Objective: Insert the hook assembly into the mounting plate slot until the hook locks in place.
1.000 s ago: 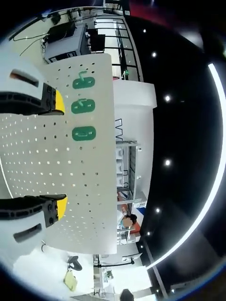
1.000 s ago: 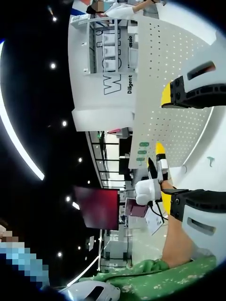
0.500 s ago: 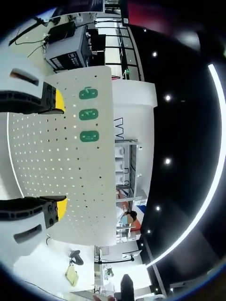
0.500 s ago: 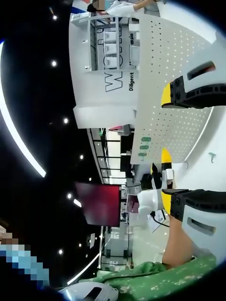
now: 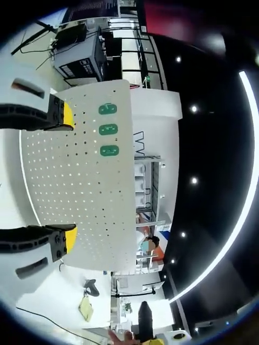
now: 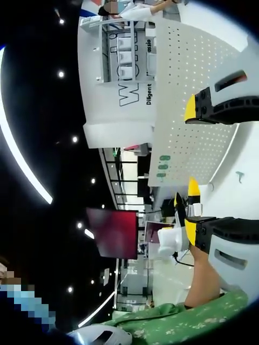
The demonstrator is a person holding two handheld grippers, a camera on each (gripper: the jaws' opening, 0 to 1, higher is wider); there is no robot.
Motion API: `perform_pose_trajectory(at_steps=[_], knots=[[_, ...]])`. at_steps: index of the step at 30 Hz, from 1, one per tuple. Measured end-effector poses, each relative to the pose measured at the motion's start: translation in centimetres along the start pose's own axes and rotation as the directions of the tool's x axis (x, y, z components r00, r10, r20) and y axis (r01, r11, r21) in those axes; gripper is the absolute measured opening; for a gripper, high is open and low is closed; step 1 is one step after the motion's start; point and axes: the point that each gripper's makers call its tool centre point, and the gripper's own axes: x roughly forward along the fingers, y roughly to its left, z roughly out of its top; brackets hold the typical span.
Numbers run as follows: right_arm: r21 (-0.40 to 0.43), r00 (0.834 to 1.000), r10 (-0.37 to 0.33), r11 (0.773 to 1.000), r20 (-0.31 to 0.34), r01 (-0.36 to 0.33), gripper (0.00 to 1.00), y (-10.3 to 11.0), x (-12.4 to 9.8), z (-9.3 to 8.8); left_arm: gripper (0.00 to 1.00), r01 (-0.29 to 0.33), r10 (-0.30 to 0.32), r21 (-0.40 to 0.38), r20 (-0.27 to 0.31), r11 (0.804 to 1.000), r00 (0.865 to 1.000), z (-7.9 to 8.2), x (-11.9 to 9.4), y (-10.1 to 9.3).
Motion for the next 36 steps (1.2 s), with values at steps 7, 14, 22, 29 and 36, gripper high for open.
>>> perform_pose_trajectory(at_steps=[7, 14, 22, 29, 36], knots=[[0.022, 1.0, 0.007, 1.0, -0.016, -0.007, 0.71, 0.8, -0.4, -1.2, 0.72, 0.011, -0.012, -0.004, -0.046, 1.0, 0.999, -1.7, -2.1, -0.5], [0.048, 0.999, 0.02, 0.999, -0.045, -0.017, 0.71, 1.5, -0.5, -2.9, 0.71, 0.02, -0.022, -0.022, -0.115, 1.0, 0.993, -4.4, -4.5, -0.9], [0.071, 0.996, 0.027, 0.997, -0.079, -0.021, 0.7, 1.8, -0.3, -4.7, 0.71, 0.037, -0.042, -0.031, -0.173, 0.999, 0.984, -6.5, -6.3, -1.6], [0.098, 0.993, 0.034, 0.995, -0.114, -0.022, 0.7, 2.3, -0.1, -6.5, 0.72, 0.073, -0.082, -0.041, -0.28, 0.996, 0.957, -10.2, -8.0, -2.7], [0.12, 0.986, 0.035, 0.993, -0.166, -0.015, 0.7, 1.9, 0.1, -8.7, 0.71, 0.086, -0.097, -0.048, -0.338, 0.995, 0.936, -12.6, -9.3, -3.3]])
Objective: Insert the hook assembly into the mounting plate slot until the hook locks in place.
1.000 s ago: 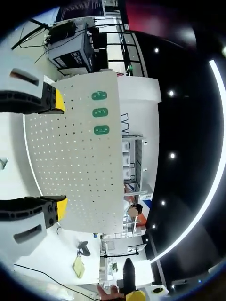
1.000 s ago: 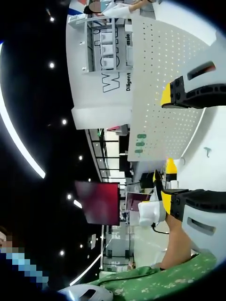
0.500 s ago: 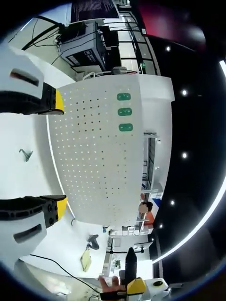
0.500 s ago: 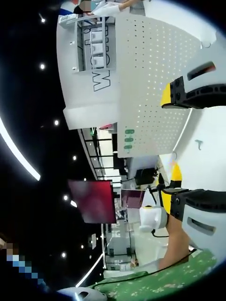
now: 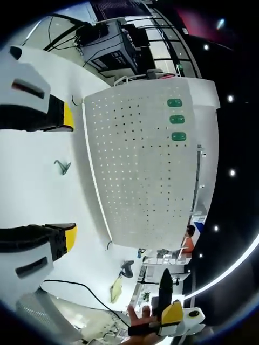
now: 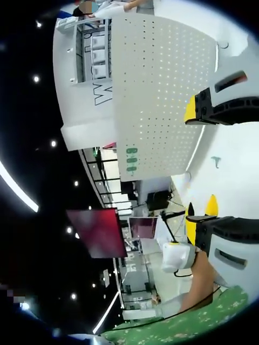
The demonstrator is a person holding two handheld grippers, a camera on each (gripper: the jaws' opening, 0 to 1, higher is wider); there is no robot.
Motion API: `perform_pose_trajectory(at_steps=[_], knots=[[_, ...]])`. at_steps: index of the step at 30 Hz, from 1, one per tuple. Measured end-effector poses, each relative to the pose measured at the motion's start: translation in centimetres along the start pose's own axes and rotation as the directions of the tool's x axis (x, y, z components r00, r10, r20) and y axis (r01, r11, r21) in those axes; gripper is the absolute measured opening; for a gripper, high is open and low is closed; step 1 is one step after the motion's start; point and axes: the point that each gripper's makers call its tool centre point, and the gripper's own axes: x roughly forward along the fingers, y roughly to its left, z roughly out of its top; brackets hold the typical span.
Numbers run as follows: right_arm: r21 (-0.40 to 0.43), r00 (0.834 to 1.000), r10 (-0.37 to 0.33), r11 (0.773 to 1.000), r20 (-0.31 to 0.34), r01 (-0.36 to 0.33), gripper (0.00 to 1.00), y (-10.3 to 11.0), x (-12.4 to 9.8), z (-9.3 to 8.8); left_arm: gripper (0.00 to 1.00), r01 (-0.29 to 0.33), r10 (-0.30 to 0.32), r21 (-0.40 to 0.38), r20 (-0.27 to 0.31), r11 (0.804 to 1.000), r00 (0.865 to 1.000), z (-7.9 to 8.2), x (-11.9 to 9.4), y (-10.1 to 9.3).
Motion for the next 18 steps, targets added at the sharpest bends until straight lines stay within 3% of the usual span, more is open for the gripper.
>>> perform_pose_trajectory(at_steps=[8, 18], knots=[[0.031, 0.997, 0.004, 1.0, -0.082, -0.001, 0.69, -0.7, 1.4, -3.1, 0.7, 0.005, -0.006, -0.008, -0.041, 1.0, 0.999, -1.7, 0.0, -0.1], [-0.005, 0.979, 0.008, 1.0, -0.205, -0.009, 0.63, -1.8, 5.5, -7.7, 0.7, 0.014, -0.015, -0.006, -0.059, 1.0, 0.998, -2.4, 0.5, -0.2]])
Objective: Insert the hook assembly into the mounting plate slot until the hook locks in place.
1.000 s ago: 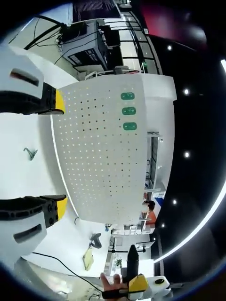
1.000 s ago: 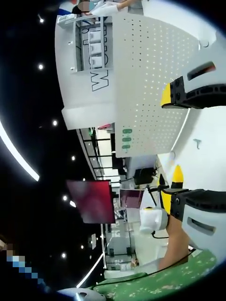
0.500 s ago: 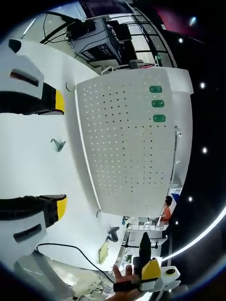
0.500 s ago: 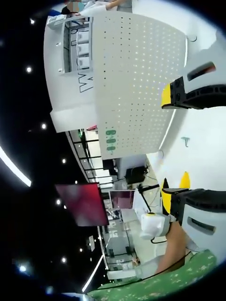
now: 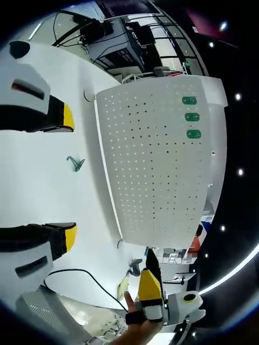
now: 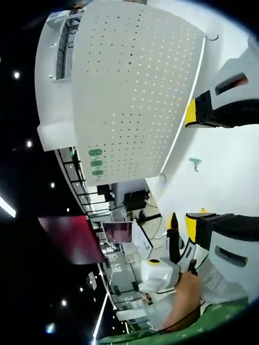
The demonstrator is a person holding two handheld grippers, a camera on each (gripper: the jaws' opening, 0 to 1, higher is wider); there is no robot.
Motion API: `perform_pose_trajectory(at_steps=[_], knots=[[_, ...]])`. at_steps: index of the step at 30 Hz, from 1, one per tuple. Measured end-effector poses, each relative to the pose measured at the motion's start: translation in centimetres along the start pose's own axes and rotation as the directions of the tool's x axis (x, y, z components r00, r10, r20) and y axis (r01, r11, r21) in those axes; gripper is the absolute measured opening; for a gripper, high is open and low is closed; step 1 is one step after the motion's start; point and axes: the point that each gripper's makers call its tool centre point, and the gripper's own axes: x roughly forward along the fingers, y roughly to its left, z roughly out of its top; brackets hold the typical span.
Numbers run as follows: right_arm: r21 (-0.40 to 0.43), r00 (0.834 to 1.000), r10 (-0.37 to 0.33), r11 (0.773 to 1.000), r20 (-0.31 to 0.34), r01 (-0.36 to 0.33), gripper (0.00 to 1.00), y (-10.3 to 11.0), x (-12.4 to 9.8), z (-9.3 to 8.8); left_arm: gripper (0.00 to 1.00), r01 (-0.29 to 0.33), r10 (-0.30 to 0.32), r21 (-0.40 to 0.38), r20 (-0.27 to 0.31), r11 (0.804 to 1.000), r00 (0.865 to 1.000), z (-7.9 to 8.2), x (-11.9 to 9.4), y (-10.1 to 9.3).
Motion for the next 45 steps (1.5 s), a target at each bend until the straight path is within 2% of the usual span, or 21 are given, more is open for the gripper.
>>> perform_pose_trajectory(at_steps=[6, 10, 15, 23, 45], knots=[[-0.034, 0.996, -0.019, 0.999, -0.09, 0.016, 0.59, -1.3, 2.8, -3.0, 0.69, -0.006, 0.006, -0.008, -0.012, 1.0, 1.0, -0.4, 0.0, 0.5], [-0.034, 0.992, -0.005, 0.999, -0.128, 0.001, 0.56, -1.3, 5.0, -4.5, 0.69, 0.002, -0.002, -0.01, -0.022, 1.0, 1.0, -0.8, 0.1, 0.3], [-0.024, 0.988, 0.004, 1.0, -0.157, -0.008, 0.51, -1.1, 7.9, -5.6, 0.69, 0.003, -0.004, -0.016, -0.025, 1.0, 1.0, -1.0, 0.1, 0.3], [-0.058, 0.978, 0.02, 0.998, -0.209, -0.033, 0.42, -0.8, 11.9, -7.1, 0.69, 0.009, -0.01, -0.023, -0.028, 1.0, 1.0, -1.3, 0.2, 0.2], [-0.083, 0.954, 0.016, 0.996, -0.301, -0.043, 0.17, -1.6, 17.7, -11.2, 0.67, 0.015, -0.017, -0.043, -0.036, 0.999, 0.999, -1.6, 0.7, 0.2]])
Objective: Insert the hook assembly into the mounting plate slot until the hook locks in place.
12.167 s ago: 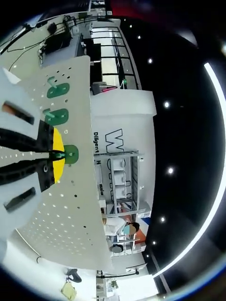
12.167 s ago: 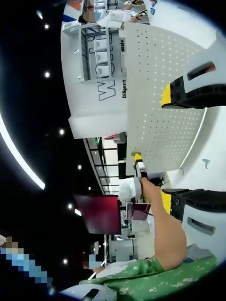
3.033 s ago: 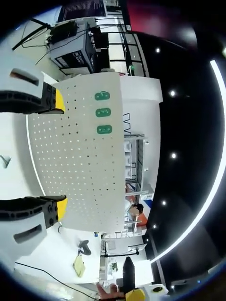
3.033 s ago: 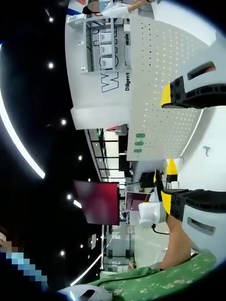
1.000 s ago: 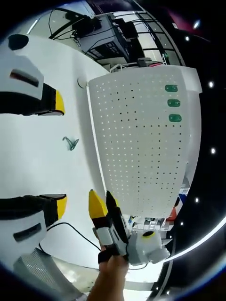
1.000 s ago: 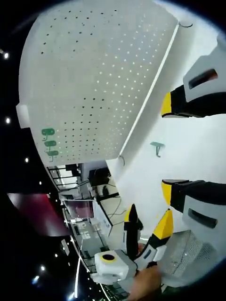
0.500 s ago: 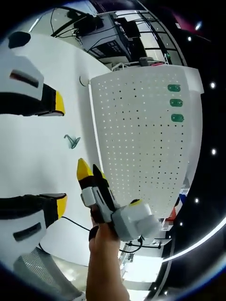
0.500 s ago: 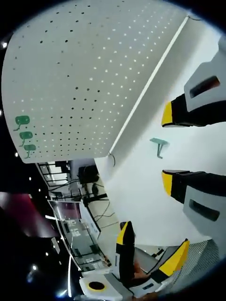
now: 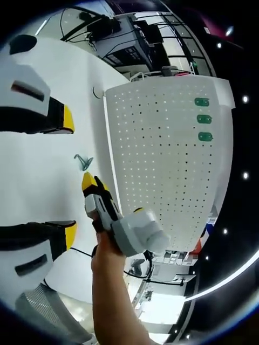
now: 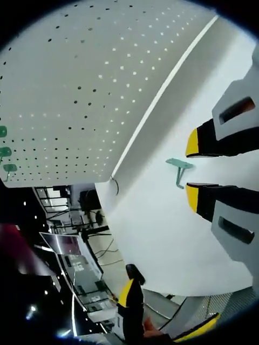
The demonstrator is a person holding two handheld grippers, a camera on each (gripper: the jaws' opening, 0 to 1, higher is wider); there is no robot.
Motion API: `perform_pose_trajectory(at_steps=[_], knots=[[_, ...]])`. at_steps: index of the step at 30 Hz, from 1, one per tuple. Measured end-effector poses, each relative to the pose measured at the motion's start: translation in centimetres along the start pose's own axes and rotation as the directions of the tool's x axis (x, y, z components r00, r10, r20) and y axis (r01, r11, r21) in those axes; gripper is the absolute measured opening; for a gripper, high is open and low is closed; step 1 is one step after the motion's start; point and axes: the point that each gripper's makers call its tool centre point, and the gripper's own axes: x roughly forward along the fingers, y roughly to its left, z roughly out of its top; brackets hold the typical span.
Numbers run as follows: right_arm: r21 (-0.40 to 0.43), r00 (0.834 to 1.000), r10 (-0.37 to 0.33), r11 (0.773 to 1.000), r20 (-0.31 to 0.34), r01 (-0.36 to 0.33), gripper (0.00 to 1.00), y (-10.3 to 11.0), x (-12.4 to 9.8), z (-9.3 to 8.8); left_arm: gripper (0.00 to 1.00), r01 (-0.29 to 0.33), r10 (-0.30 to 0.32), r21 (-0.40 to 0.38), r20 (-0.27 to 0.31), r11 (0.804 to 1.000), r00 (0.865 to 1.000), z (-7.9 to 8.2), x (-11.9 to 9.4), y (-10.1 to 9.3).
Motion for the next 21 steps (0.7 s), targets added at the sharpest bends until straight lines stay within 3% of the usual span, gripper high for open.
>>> perform_pose_trajectory(at_steps=[21], knots=[[-0.037, 1.0, -0.012, 0.999, -0.028, 0.011, 0.06, -0.1, 2.4, -1.1, 0.64, 0.004, -0.004, -0.014, -0.002, 1.0, 1.0, -0.1, 0.3, 0.1]])
